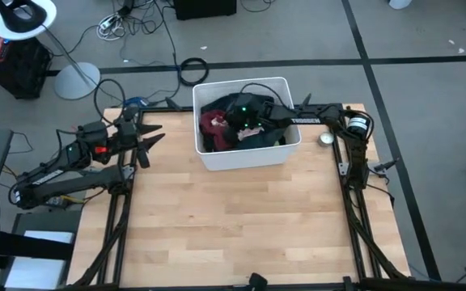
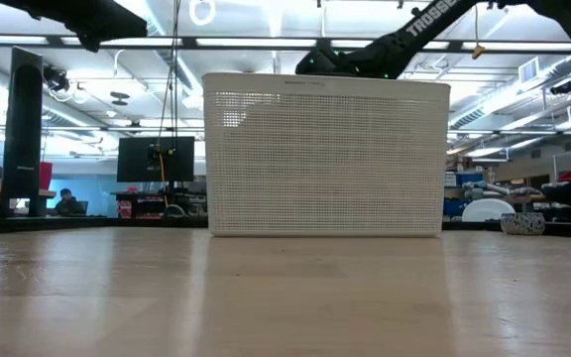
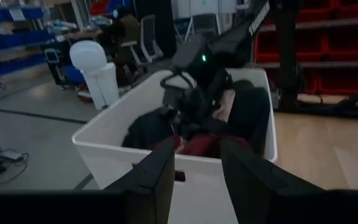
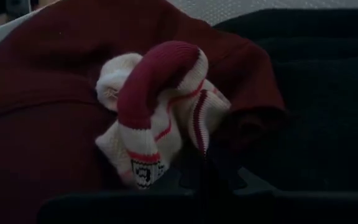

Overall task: Sort clothes
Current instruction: Put the pink sock into the white bin

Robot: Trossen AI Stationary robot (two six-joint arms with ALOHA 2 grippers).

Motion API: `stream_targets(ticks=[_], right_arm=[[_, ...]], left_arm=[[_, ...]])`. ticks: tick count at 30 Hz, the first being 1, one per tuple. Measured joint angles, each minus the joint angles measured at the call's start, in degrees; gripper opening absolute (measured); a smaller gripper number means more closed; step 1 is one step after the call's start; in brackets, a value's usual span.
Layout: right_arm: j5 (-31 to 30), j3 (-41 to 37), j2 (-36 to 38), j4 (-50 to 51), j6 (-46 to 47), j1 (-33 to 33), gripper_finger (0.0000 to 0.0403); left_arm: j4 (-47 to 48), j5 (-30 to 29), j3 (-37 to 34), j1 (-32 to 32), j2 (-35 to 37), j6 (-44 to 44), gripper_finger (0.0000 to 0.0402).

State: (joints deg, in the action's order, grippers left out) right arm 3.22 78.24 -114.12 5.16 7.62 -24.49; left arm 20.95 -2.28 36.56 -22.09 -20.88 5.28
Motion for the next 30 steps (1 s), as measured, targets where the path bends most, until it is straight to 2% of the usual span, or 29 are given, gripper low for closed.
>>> stream_targets(ticks=[6,11,16,20,25,30], right_arm=[[-1.34,1.4,4.79,1.04,-5.56,0.03,0.0013],[-5.27,3.16,13.81,2.69,-10.22,-0.12,0.0022],[-6.58,2.97,19.74,14.47,-11.08,0.0,0.0039],[-7.28,3.1,24.48,22.02,-9.61,0.22,0.0073],[-6.84,3.17,29.15,22.58,-4.37,1.35,0.0129],[-6.54,3.28,32.24,23.44,-3.32,3.39,0.0171]], left_arm=[[-2.95,-0.05,0.02,0.0,0.0,0.0,0.0137],[-5.34,-0.22,0.02,0.0,0.0,0.0,0.0137],[-6.67,-0.03,0.02,0.0,0.0,0.0,0.0137],[-6.6,0.4,0.02,0.02,0.0,0.0,0.0137],[-7.07,0.68,0.02,0.01,-0.02,-0.02,0.0137],[-7.92,0.83,0.04,0.0,0.0,-0.02,0.0137]])
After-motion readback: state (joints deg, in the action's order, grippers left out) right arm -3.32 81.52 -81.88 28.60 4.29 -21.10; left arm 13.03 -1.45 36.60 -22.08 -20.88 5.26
